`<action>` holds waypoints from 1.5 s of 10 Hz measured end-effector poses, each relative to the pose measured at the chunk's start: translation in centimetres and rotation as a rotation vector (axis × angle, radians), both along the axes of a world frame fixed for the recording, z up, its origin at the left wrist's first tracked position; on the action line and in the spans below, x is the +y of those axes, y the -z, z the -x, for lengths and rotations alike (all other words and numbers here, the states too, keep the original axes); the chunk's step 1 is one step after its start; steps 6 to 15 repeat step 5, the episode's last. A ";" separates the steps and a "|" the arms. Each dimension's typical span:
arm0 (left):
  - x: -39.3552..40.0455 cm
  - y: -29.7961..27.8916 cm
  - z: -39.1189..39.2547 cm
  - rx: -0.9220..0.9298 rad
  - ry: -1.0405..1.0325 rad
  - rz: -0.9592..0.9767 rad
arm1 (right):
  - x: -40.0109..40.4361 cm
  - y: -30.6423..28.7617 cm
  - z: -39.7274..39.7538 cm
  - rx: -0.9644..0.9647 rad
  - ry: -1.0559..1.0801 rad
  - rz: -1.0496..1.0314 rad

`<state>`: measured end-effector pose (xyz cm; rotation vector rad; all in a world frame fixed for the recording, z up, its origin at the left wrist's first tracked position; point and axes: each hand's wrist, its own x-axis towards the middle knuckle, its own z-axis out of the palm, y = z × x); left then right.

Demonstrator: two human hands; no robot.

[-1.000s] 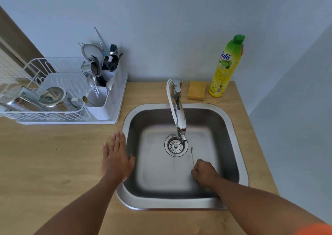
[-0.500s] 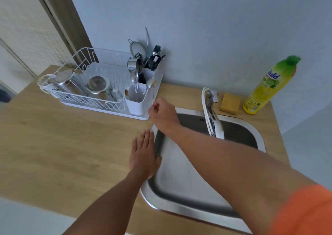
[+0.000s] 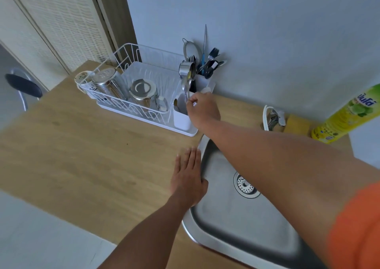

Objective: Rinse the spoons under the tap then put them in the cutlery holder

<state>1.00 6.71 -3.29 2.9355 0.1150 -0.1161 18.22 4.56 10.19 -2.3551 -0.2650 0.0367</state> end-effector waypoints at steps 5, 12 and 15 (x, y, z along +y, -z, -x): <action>-0.3 -0.8 0.0 0.008 -0.004 -0.014 | -2.3 1.7 2.1 -0.027 -0.006 0.005; -0.3 -0.8 0.0 0.008 -0.004 -0.014 | -2.3 1.7 2.1 -0.027 -0.006 0.005; -0.3 -0.8 0.0 0.008 -0.004 -0.014 | -2.3 1.7 2.1 -0.027 -0.006 0.005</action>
